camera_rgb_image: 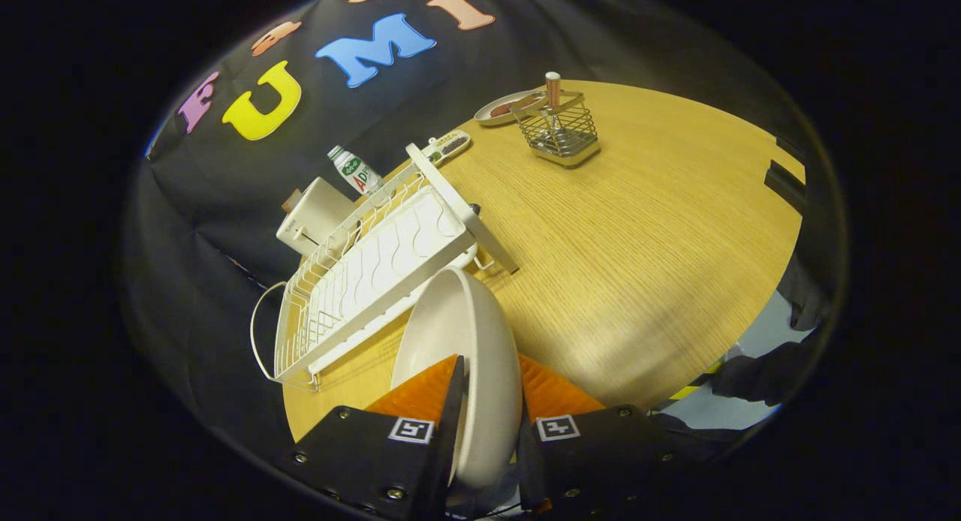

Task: Take the plate from the dish rack, then take the spoon from the basket and place it into the plate.

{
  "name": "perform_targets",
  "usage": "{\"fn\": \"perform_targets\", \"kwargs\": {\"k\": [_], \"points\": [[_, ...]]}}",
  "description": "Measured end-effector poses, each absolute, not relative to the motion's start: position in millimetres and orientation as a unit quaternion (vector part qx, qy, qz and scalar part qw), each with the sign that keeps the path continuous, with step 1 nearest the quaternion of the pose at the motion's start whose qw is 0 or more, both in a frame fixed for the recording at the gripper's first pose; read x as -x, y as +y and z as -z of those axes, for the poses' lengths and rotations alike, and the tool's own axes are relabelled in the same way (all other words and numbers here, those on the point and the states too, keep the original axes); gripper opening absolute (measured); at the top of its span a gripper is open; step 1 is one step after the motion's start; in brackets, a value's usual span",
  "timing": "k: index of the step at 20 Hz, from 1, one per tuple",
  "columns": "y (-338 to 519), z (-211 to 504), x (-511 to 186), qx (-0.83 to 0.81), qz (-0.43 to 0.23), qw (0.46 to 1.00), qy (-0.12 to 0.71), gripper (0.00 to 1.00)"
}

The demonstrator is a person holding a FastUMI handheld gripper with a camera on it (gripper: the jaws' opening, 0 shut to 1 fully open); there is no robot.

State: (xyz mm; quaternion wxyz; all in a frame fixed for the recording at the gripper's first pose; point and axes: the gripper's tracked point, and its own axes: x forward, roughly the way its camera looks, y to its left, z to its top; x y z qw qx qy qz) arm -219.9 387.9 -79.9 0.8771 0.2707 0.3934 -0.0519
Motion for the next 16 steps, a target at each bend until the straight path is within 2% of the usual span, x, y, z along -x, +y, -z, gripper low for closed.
{"fn": "perform_targets", "kwargs": {"k": [2,10,12,16], "points": [[387,82,220,-0.267,0.053,0.877,0.396,0.39],[375,92,215,-0.254,0.071,0.880,0.396,0.43],[361,105,226,-0.230,0.092,0.876,0.415,0.56],[351,105,230,-0.221,0.095,0.877,0.415,0.59]]}}
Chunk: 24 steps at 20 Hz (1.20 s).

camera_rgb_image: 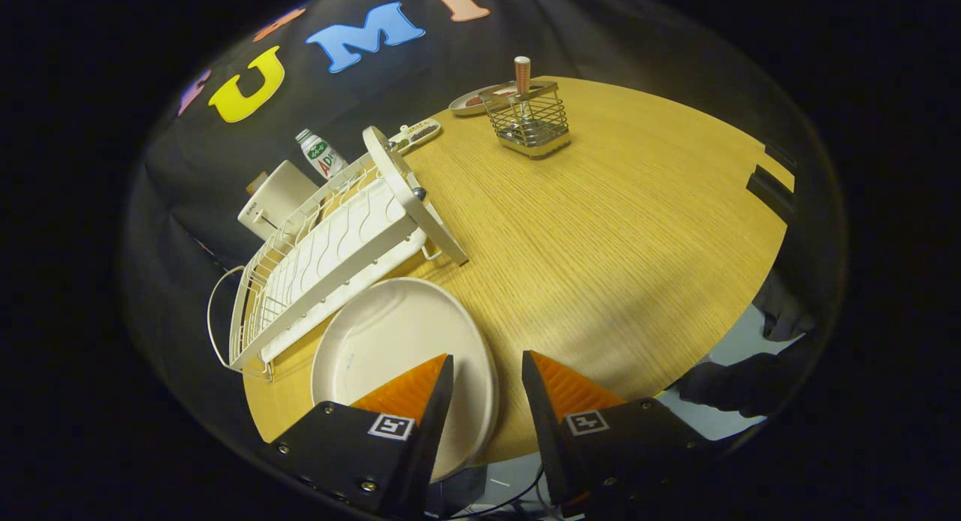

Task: Take the plate from the dish rack, then take the spoon from the basket and place it into the plate.

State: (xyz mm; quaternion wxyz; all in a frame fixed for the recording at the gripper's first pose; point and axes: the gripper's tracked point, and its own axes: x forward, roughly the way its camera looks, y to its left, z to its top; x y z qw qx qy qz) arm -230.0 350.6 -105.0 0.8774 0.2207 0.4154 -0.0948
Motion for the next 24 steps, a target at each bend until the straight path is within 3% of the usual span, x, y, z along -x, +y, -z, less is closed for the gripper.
{"fn": "perform_targets", "kwargs": {"k": [7,17,24], "points": [[330,64,207,-0.212,0.102,0.904,0.356,0.58],[277,-10,124,-0.178,0.111,0.945,0.251,0.58],[218,-23,76,-0.166,0.153,0.949,0.220,0.58]]}}
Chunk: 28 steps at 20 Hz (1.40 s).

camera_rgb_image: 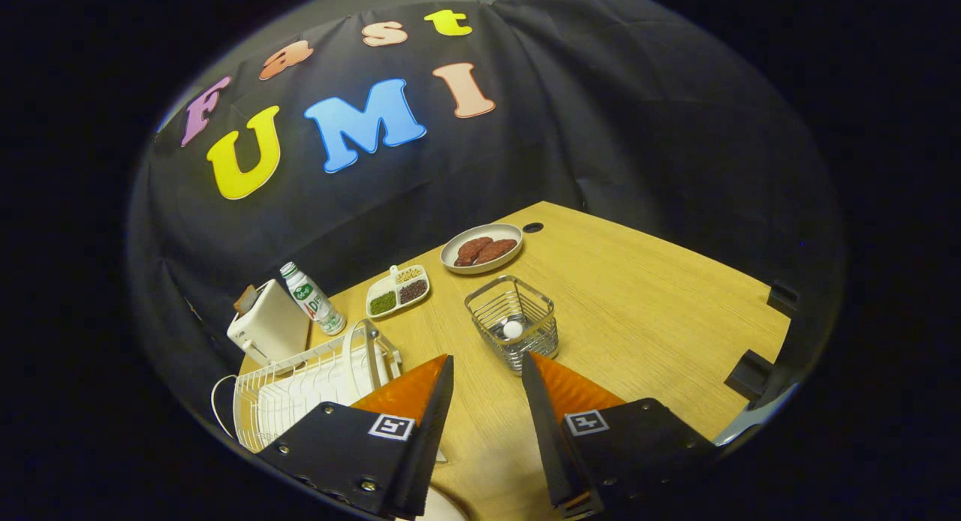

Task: Take the plate from the dish rack, then take the spoon from the basket and place it into the plate.

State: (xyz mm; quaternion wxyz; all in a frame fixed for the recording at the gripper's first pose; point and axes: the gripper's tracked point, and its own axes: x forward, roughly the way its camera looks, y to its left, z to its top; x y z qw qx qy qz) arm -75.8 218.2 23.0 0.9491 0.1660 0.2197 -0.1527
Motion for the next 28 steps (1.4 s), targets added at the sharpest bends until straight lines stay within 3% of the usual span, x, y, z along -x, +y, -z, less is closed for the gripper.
{"fn": "perform_targets", "kwargs": {"k": [8,11,15,16,18,19,28], "points": [[197,-15,52,-0.180,0.162,0.946,0.214,0.58],[197,-11,47,-0.177,0.154,0.947,0.218,0.23],[195,-14,48,-0.169,0.156,0.948,0.218,0.23],[191,-12,47,-0.166,0.161,0.947,0.223,0.14],[190,-15,45,-0.172,0.162,0.946,0.221,0.15],[190,-14,46,-0.170,0.161,0.946,0.224,0.06],[185,-38,58,-0.149,0.168,0.951,0.215,0.06]]}}
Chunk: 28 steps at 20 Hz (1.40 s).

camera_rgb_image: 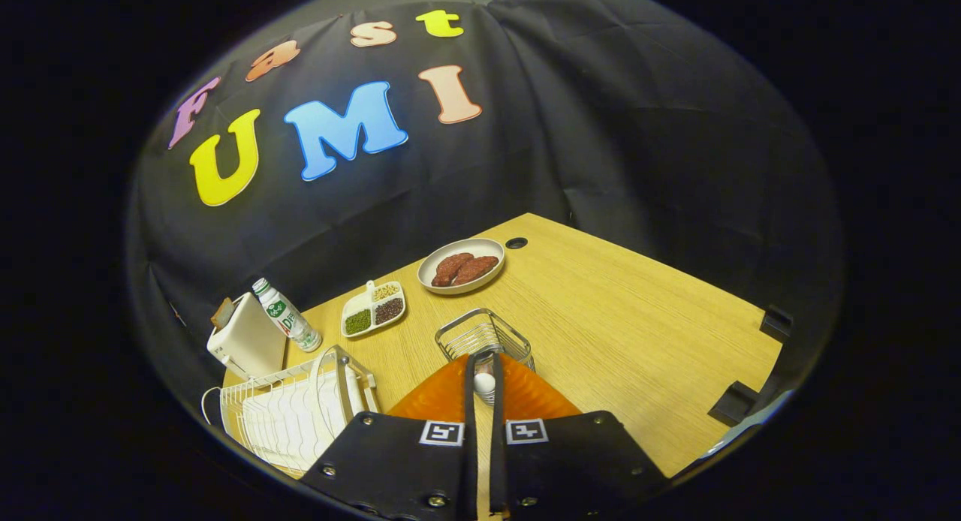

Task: Take the plate from the dish rack, then take the spoon from the basket and place it into the plate.

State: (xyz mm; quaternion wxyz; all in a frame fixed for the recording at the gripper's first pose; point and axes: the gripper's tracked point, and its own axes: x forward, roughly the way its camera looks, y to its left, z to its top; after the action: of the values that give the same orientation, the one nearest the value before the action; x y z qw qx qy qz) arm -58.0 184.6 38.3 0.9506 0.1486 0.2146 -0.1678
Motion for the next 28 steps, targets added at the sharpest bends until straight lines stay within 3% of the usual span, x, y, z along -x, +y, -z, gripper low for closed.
{"fn": "perform_targets", "kwargs": {"k": [13,28], "points": [[221,-118,94,-0.126,0.132,0.971,0.153,0.06],[394,-131,151,-0.098,-0.080,0.975,0.184,0.06]]}}
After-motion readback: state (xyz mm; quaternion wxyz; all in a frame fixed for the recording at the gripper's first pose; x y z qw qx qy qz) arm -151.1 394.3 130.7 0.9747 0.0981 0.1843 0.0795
